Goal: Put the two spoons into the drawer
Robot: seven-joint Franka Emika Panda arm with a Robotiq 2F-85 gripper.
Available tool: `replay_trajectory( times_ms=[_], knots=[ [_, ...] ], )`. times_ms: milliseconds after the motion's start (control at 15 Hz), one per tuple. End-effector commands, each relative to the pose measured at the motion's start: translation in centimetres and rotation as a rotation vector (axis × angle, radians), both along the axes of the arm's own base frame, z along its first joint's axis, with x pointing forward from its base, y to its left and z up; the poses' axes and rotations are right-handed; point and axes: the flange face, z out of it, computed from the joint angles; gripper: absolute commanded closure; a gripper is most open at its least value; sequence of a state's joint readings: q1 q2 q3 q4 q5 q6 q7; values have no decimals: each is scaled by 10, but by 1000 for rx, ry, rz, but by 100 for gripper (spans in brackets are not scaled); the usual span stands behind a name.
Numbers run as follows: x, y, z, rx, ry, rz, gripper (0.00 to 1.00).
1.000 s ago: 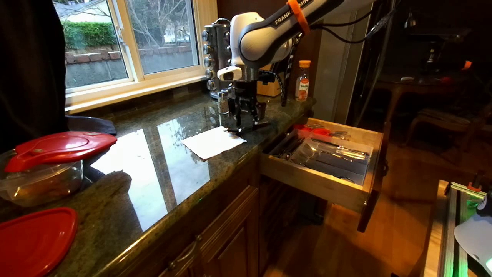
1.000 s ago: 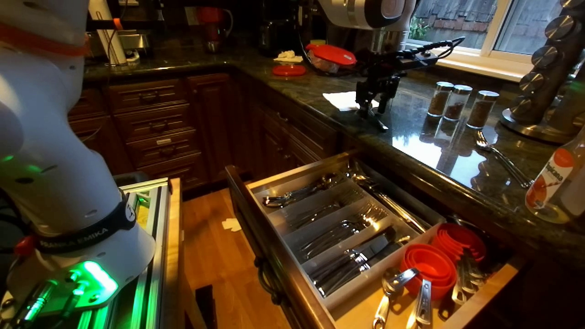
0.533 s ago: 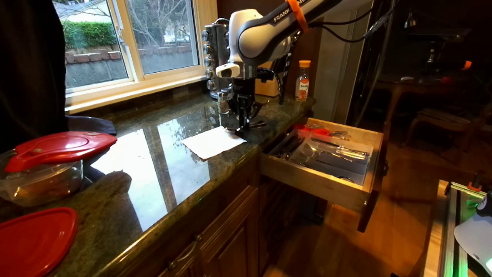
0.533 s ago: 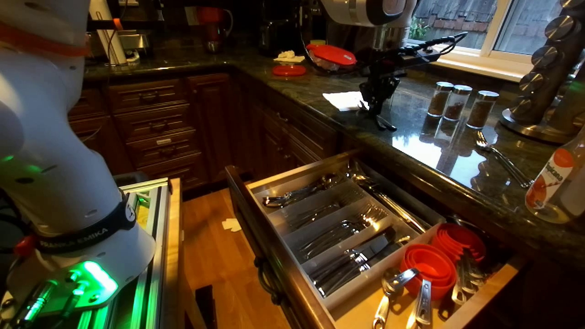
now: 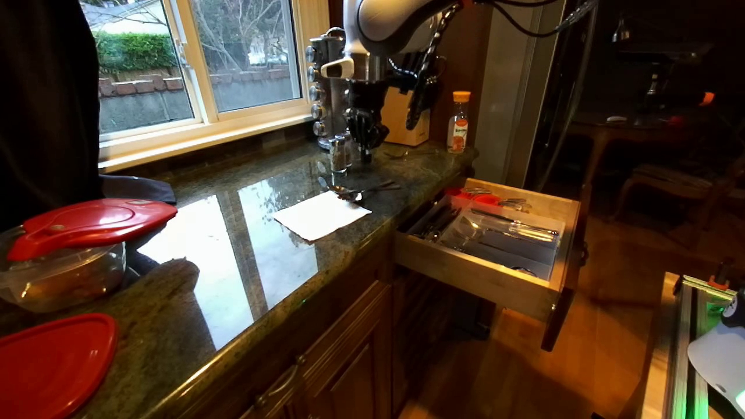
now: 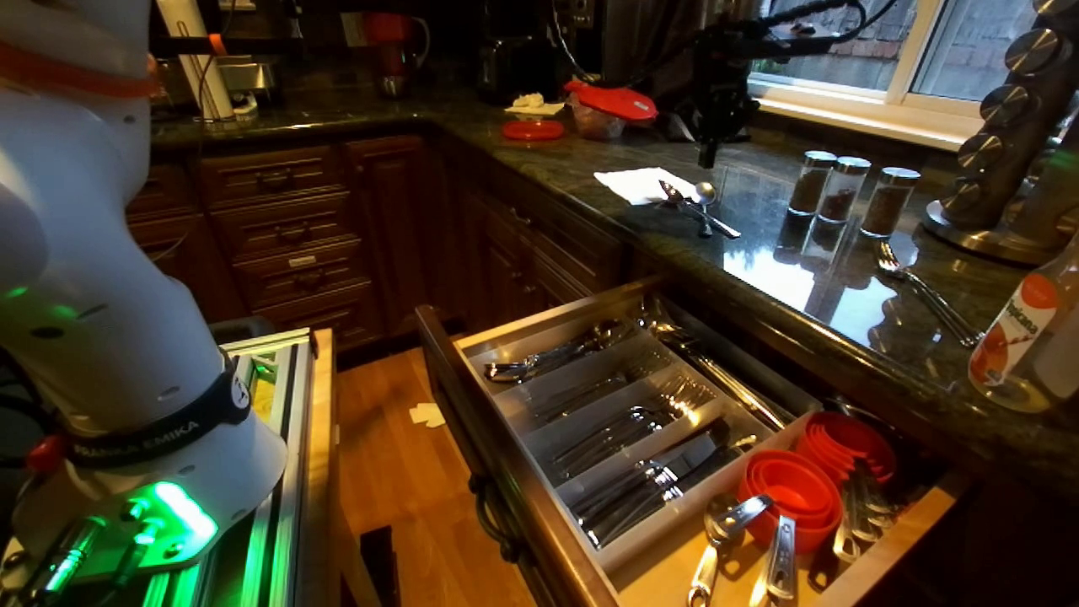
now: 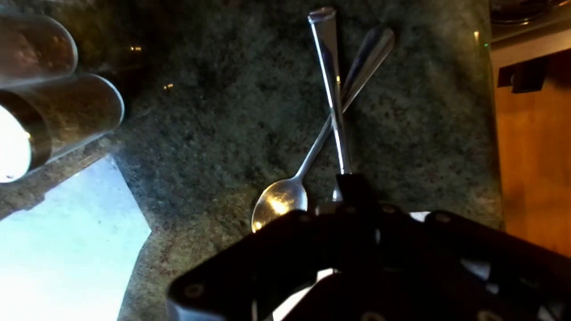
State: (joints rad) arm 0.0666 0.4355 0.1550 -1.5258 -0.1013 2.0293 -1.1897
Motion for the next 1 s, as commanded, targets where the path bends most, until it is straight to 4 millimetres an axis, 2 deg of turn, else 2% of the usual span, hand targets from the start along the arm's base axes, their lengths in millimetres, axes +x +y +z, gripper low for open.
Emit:
replay_trajectory(
  times_ms=[0, 200, 267, 400, 933],
  knots=[
    [-7, -6, 22, 4, 40, -98, 100],
    [-8, -6, 17, -5, 41, -81, 100],
    [-6, -5, 11, -1, 38, -84, 74],
    [0, -6, -1, -6, 12, -85, 67],
    [13, -1, -58, 18, -19, -69, 7]
  ],
)
